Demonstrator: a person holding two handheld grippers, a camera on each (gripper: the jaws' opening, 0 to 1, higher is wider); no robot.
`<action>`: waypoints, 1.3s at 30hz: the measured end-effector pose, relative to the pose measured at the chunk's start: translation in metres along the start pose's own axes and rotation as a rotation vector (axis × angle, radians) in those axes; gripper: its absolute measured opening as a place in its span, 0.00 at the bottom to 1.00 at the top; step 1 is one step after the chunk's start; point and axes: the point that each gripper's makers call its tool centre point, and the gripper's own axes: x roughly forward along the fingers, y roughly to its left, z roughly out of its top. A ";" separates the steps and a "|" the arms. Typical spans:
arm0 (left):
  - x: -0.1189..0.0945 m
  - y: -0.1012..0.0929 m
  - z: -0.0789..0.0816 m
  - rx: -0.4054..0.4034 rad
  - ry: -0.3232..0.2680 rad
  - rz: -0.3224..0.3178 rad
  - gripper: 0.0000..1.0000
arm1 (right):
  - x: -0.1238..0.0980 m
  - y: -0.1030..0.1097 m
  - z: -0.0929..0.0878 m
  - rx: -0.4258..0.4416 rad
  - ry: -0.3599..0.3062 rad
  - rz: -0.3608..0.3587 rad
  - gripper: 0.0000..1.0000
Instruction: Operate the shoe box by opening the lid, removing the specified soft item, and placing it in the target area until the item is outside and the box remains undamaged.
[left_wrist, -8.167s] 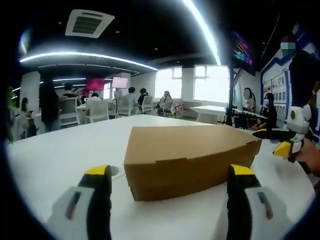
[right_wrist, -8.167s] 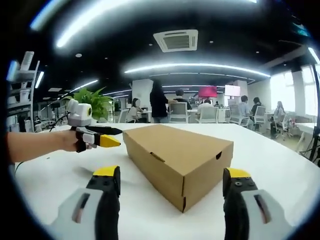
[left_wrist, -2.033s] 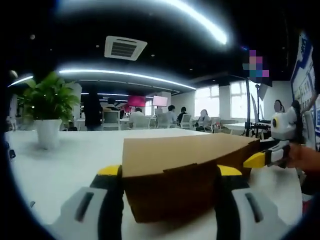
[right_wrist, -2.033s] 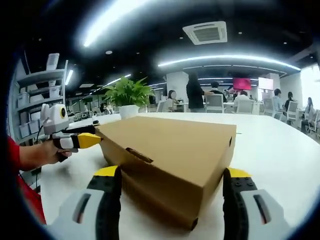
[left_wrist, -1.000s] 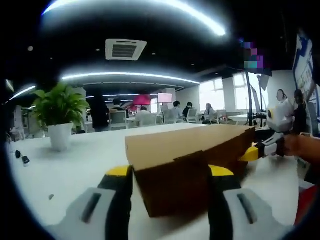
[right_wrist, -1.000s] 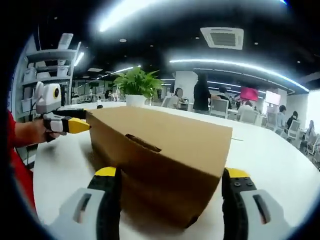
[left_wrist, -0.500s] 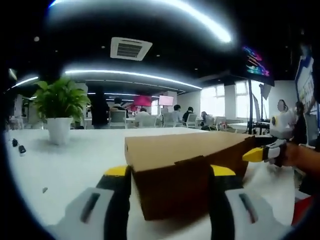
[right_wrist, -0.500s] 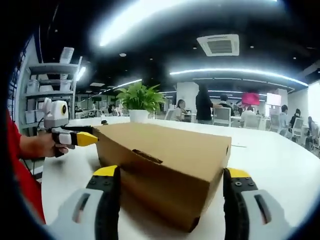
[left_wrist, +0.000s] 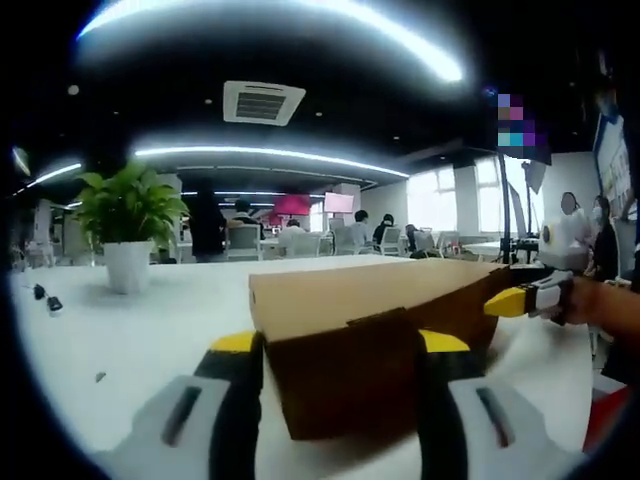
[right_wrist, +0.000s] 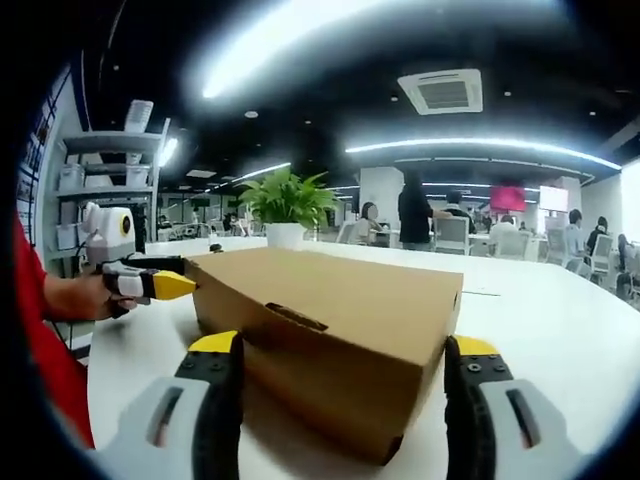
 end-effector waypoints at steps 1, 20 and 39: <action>-0.001 0.000 0.000 -0.007 -0.006 0.005 0.62 | -0.001 0.002 0.001 -0.001 -0.001 0.006 0.84; -0.024 -0.004 -0.001 0.004 -0.007 0.029 0.62 | -0.006 0.011 -0.001 -0.002 -0.008 0.038 0.84; -0.040 -0.002 -0.002 -0.003 -0.005 0.042 0.60 | -0.017 0.023 -0.001 -0.002 -0.015 0.046 0.84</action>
